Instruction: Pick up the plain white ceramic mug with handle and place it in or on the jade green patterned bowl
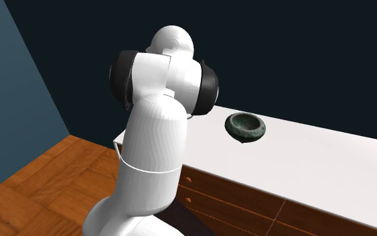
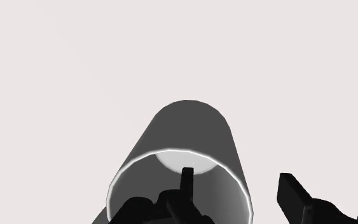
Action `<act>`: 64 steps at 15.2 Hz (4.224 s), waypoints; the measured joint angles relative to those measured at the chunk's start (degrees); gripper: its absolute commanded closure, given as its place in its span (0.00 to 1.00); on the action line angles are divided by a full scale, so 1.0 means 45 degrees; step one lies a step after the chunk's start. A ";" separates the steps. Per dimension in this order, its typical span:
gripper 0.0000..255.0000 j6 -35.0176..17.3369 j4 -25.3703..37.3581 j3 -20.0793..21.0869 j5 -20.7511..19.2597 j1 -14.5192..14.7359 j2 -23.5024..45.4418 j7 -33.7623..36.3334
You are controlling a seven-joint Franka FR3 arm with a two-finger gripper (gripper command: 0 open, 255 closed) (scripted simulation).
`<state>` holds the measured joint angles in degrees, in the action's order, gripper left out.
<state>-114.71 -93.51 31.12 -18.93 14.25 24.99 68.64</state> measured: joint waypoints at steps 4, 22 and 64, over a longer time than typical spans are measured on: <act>1.00 -0.0006 0.0006 0.0004 0.0001 0.0002 -0.0005 0.0000; 1.00 0.1759 0.1380 0.0189 0.0398 0.0016 -0.0487 -0.0387; 1.00 0.4326 0.2656 -0.1418 0.2188 -0.4327 -0.2792 -0.6957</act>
<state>-95.24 -81.56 24.74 -9.08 -5.22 12.43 37.33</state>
